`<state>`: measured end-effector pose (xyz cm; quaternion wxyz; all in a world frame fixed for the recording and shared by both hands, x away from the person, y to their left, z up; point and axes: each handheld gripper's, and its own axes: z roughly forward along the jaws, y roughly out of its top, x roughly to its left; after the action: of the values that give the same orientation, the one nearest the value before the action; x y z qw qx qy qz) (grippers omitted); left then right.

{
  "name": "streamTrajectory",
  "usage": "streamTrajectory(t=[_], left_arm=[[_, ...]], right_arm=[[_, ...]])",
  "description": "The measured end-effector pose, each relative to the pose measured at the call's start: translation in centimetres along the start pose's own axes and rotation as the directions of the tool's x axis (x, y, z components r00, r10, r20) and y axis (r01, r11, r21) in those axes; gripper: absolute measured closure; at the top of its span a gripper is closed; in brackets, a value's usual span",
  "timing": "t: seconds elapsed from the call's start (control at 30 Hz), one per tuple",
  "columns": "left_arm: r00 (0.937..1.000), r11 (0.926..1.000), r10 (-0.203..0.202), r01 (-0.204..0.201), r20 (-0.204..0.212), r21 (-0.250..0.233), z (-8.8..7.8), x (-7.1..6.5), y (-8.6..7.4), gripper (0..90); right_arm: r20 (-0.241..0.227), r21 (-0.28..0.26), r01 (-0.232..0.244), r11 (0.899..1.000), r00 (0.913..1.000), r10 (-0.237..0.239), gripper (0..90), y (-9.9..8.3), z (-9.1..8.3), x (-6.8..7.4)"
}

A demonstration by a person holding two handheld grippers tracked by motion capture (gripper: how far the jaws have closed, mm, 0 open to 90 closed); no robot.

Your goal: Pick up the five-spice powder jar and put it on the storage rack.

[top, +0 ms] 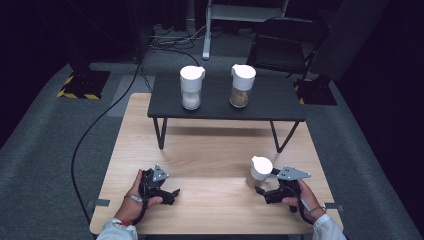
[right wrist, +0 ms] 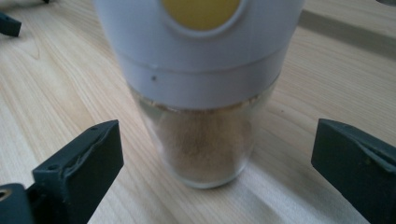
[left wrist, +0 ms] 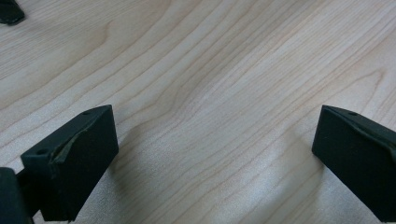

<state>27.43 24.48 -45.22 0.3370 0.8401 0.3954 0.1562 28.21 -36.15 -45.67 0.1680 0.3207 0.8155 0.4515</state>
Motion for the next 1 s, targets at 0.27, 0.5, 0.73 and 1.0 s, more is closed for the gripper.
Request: streamTrajectory(t=[0.27,0.5,0.73,1.0], left_arm=[[1.0,1.0,0.0,0.0,0.0,0.0,0.0,0.0,0.0,0.0],[1.0,1.0,0.001,-0.001,0.0,0.0,0.0,0.0,0.0,0.0],[1.0,1.0,0.0,0.0,0.002,0.0,0.0,0.0,0.0,0.0],[1.0,1.0,0.0,0.0,0.001,0.0,0.0,0.0,0.0,0.0]], right_arm=[[-0.017,-0.019,-0.044,0.999,0.9989,0.044,2.2,0.4,1.1,-0.2],[-0.029,-0.04,-0.084,0.996,0.9961,0.083,2.8,0.6,1.8,-0.5],[-0.035,-0.086,-0.152,0.985,0.9881,0.15,8.5,0.0,2.0,-0.7],[-0.056,-0.13,-0.122,0.984,0.9918,0.115,24.8,-0.5,2.0,-0.2]])
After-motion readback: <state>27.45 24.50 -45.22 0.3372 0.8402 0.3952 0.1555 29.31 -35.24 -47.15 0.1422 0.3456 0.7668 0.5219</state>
